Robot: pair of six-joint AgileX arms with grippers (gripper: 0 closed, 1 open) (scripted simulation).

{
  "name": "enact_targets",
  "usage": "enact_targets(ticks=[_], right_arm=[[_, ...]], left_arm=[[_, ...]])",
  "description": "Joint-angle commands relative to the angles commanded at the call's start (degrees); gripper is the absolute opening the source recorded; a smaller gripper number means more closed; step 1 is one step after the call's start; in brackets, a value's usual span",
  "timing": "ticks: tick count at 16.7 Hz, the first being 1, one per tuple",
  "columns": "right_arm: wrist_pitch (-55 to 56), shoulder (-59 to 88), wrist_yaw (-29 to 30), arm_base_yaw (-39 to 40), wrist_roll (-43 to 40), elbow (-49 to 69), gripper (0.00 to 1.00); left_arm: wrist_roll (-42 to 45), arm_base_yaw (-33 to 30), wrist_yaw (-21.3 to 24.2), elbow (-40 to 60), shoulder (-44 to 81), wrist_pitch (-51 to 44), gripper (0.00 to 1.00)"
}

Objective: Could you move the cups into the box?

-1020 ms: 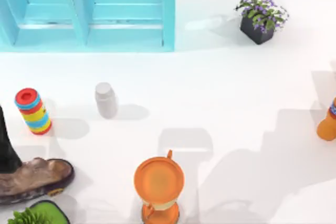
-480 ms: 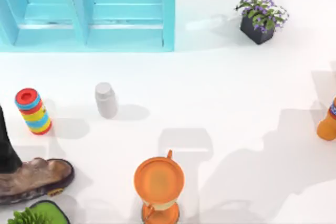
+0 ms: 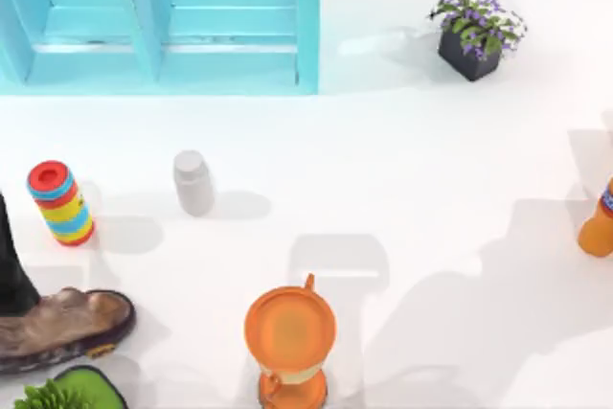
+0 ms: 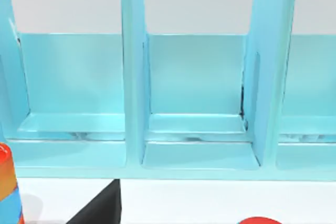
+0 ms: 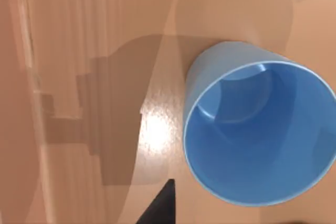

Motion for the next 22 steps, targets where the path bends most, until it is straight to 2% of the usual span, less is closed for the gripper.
enact_targets(ticks=[11,19,22], right_arm=[[-0.95,0.04,0.00,0.09,-0.05,0.95,1.00],[-19.94,0.43,0.01,-0.12,-0.33,20.32,1.00],[-22.87,0.33,-0.01,-0.16,-0.26,23.23,1.00]], left_arm=[[0.00,0.00,0.00,0.00,0.00,0.00,1.00],[0.00,0.00,0.00,0.00,0.00,0.00,1.00],[0.00,0.00,0.00,0.00,0.00,0.00,1.00]])
